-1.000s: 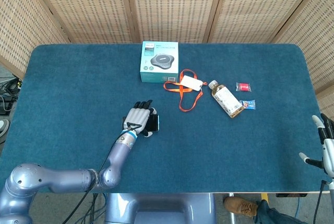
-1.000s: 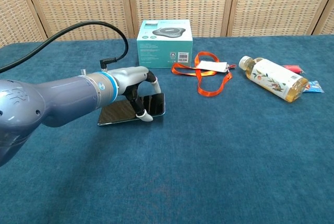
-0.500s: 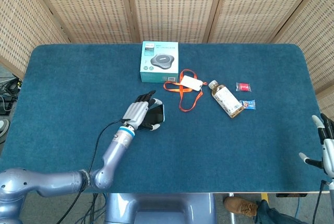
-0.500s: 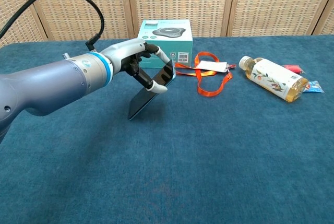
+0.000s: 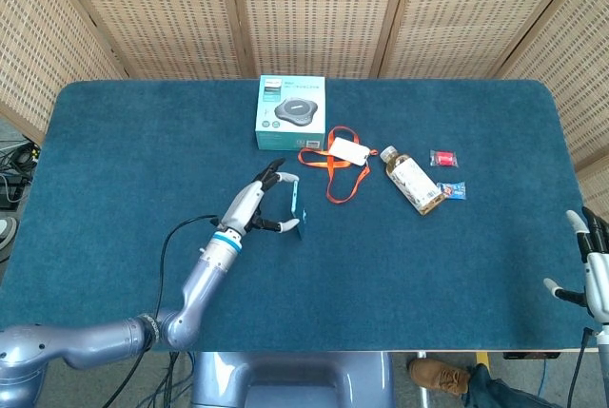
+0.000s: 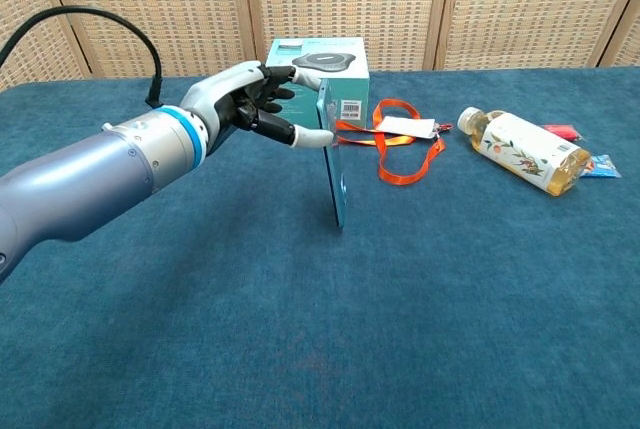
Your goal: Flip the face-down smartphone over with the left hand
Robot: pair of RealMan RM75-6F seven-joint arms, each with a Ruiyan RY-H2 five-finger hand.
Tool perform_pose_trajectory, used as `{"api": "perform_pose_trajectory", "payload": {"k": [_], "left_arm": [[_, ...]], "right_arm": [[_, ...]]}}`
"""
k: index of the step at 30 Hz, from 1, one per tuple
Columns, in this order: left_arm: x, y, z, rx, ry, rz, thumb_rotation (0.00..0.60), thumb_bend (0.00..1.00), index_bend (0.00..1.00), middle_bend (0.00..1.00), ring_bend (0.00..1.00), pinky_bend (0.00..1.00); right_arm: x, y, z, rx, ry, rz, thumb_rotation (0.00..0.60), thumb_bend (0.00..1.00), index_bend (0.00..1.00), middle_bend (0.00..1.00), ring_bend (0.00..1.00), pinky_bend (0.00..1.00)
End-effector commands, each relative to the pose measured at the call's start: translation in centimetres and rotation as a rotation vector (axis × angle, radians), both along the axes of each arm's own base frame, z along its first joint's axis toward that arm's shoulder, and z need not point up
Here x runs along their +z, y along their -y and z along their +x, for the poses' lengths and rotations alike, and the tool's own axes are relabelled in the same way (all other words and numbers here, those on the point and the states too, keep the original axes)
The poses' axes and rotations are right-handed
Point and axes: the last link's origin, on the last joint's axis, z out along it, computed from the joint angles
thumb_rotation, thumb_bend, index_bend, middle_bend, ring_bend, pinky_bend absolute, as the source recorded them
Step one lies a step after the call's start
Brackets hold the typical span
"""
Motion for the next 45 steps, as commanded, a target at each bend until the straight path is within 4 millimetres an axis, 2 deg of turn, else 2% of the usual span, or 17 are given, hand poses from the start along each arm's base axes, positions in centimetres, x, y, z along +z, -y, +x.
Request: {"api": "perform_pose_trajectory", "payload": {"k": [1, 6, 9, 11, 12, 14, 15, 19, 22, 26, 31, 36, 39, 41, 42, 43, 45], "left_arm": [[-0.9, 0.4, -2.0, 0.025, 0.058, -0.007, 0.600, 0.27, 0.83, 0.00, 0.00, 0.00], [-1.2, 0.8, -4.1, 0.046, 0.084, -0.012, 0.600, 0.25, 0.78, 0.00, 0.00, 0.00], [-1.4, 1.0, -5.4, 0.049, 0.073, -0.012, 0.600, 0.23, 0.69, 0.00, 0.00, 0.00], [-1.3, 1.1, -6.1, 0.055, 0.077, -0.015, 0.600, 0.19, 0.49, 0.00, 0.00, 0.00], [-1.3, 1.2, -6.4, 0.056, 0.080, -0.015, 0.600, 0.15, 0.31, 0.00, 0.00, 0.00], [-0.9, 1.4, -7.0, 0.049, 0.086, -0.006, 0.598, 0.10, 0.07, 0.00, 0.00, 0.00], [-0.8, 1.5, -7.3, 0.044, 0.088, 0.004, 0.592, 0.08, 0.00, 0.00, 0.00, 0.00], [0.0, 2.1, -8.5, 0.016, 0.086, 0.034, 0.526, 0.06, 0.00, 0.00, 0.00, 0.00], [1.2, 2.4, -9.3, 0.005, 0.095, 0.071, 0.515, 0.06, 0.00, 0.00, 0.00, 0.00], [4.3, 2.4, -10.9, -0.004, 0.092, 0.158, 0.514, 0.06, 0.00, 0.00, 0.00, 0.00], [7.9, 2.5, -12.5, -0.052, -0.009, 0.247, 0.511, 0.05, 0.00, 0.00, 0.00, 0.00], [12.3, 3.7, -15.1, -0.120, -0.276, 0.341, 0.374, 0.00, 0.00, 0.00, 0.00, 0.00], [15.4, 5.4, -16.8, -0.129, -0.491, 0.386, 0.317, 0.00, 0.00, 0.00, 0.00, 0.00], [16.8, 6.5, -17.4, -0.111, -0.568, 0.390, 0.323, 0.00, 0.00, 0.00, 0.00, 0.00], [17.9, 7.5, -17.9, -0.093, -0.628, 0.385, 0.350, 0.00, 0.00, 0.00, 0.00, 0.00], [18.6, 8.2, -18.2, -0.076, -0.670, 0.379, 0.389, 0.00, 0.00, 0.00, 0.00, 0.00], [20.3, 10.2, -19.0, -0.029, -0.773, 0.363, 0.520, 0.00, 0.00, 0.00, 0.00, 0.00]], "right_arm": [[0.0, 0.0, 0.0, -0.001, -0.001, 0.000, 0.600, 0.00, 0.00, 0.00, 0.00, 0.00], [-0.1, 0.1, 0.0, -0.002, -0.002, 0.004, 0.600, 0.00, 0.00, 0.00, 0.00, 0.00], [-0.2, 0.1, 0.1, -0.001, -0.003, 0.006, 0.600, 0.00, 0.00, 0.00, 0.00, 0.00], [-0.2, 0.1, 0.1, 0.001, -0.005, 0.006, 0.600, 0.00, 0.00, 0.00, 0.00, 0.00], [-0.3, 0.1, 0.2, 0.002, -0.005, 0.007, 0.600, 0.00, 0.00, 0.00, 0.00, 0.00], [-0.3, 0.1, 0.2, 0.004, -0.008, 0.008, 0.600, 0.00, 0.00, 0.00, 0.00, 0.00], [-0.4, 0.0, 0.3, 0.005, -0.008, 0.009, 0.600, 0.00, 0.00, 0.00, 0.00, 0.00], [-0.5, 0.0, 0.4, 0.008, -0.010, 0.012, 0.600, 0.00, 0.00, 0.00, 0.00, 0.00], [-0.5, -0.1, 0.5, 0.012, -0.011, 0.014, 0.600, 0.00, 0.00, 0.00, 0.00, 0.00], [-0.5, -0.2, 0.7, 0.018, -0.008, 0.016, 0.600, 0.00, 0.00, 0.00, 0.00, 0.00], [-0.5, -0.3, 0.9, 0.027, -0.006, 0.017, 0.600, 0.00, 0.00, 0.00, 0.00, 0.00], [-0.5, -0.5, 1.2, 0.037, -0.002, 0.020, 0.600, 0.00, 0.00, 0.00, 0.00, 0.00], [-0.5, -0.6, 1.4, 0.044, -0.001, 0.020, 0.600, 0.00, 0.00, 0.00, 0.00, 0.00], [-0.5, -0.7, 1.5, 0.049, 0.000, 0.020, 0.600, 0.00, 0.00, 0.00, 0.00, 0.00], [-0.5, -0.7, 1.6, 0.052, 0.000, 0.020, 0.600, 0.00, 0.00, 0.00, 0.00, 0.00], [-0.5, -0.7, 1.6, 0.055, 0.000, 0.020, 0.600, 0.00, 0.00, 0.00, 0.00, 0.00], [-0.6, -0.8, 1.8, 0.061, -0.001, 0.021, 0.600, 0.00, 0.00, 0.00, 0.00, 0.00]]}}
